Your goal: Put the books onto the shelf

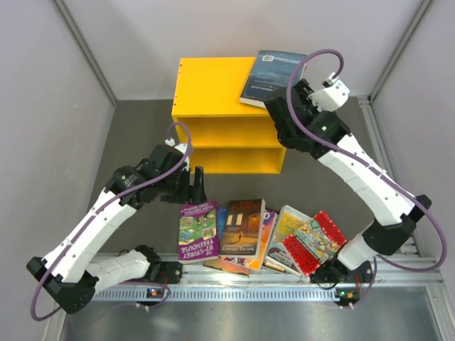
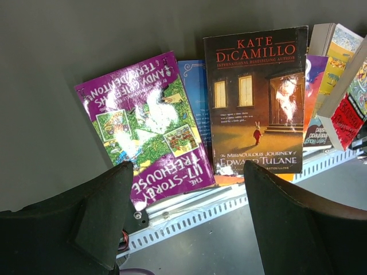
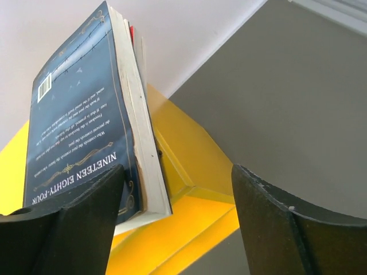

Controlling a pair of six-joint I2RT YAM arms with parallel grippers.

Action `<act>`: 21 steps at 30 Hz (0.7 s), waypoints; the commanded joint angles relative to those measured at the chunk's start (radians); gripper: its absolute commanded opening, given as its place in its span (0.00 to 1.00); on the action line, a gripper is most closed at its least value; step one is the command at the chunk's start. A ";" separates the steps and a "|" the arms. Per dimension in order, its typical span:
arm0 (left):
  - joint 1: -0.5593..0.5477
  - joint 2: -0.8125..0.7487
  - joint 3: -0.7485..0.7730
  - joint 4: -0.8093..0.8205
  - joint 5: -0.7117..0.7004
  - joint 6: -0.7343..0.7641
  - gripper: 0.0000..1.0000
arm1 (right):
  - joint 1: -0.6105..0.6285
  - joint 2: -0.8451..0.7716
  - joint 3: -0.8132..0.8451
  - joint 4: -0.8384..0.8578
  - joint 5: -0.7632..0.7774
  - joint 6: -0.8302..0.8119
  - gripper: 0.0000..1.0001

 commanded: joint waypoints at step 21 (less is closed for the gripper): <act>0.004 -0.016 -0.167 0.215 0.190 -0.099 0.81 | 0.115 -0.735 -1.148 0.652 -0.970 -0.268 0.98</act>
